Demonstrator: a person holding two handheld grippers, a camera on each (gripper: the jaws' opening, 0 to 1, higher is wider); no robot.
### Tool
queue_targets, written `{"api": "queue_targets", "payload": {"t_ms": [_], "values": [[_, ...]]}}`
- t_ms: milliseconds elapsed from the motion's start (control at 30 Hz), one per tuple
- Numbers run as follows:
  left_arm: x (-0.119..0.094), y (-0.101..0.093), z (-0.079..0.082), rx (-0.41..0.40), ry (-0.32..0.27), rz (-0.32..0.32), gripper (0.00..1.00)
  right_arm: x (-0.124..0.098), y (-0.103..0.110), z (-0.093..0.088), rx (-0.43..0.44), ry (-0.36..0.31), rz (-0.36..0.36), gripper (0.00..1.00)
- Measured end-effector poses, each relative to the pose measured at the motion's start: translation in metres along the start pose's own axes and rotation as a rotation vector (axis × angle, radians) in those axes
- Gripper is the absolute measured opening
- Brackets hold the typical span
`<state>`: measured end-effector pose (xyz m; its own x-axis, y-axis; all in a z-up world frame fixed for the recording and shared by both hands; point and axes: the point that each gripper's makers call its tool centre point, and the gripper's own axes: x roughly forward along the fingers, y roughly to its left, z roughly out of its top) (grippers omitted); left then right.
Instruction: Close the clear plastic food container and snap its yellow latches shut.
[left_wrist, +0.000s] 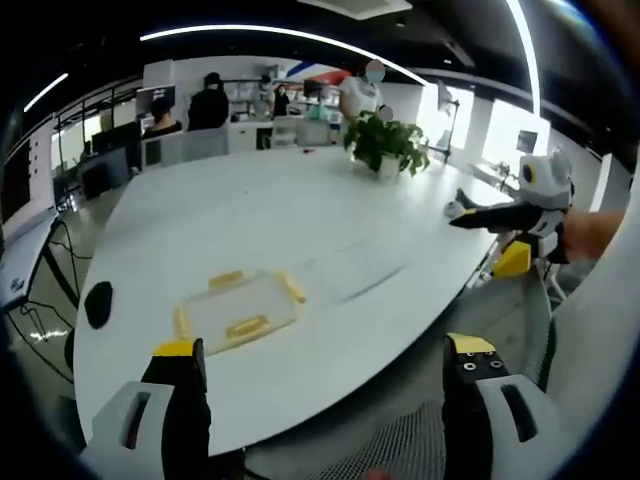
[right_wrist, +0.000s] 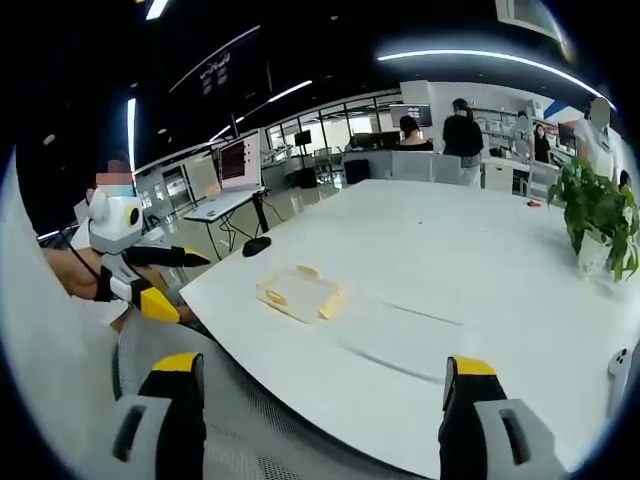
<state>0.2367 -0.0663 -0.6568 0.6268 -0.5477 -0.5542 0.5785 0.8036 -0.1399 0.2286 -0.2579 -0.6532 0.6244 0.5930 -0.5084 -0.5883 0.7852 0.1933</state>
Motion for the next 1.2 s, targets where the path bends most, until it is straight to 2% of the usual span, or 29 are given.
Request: {"api": "queue_targets", "payload": {"t_ms": [400,567,1000,1200], "values": [[0.0,0.003,0.0,0.004,0.003,-0.005,0.97,0.001,0.001,0.001,-0.004,0.003,0.001,0.99],[0.0,0.006,0.001,0.001,0.008,-0.015,0.96,0.003,0.002,0.004,-0.035,-0.006,0.01,0.98],[-0.003,0.027,0.007,0.018,0.02,-0.018,0.92,0.015,0.004,0.009,-0.086,0.028,0.032,0.97],[-0.003,0.033,0.006,0.06,0.044,-0.044,0.92,0.025,0.008,0.015,-0.12,0.038,0.051,0.96]]}}
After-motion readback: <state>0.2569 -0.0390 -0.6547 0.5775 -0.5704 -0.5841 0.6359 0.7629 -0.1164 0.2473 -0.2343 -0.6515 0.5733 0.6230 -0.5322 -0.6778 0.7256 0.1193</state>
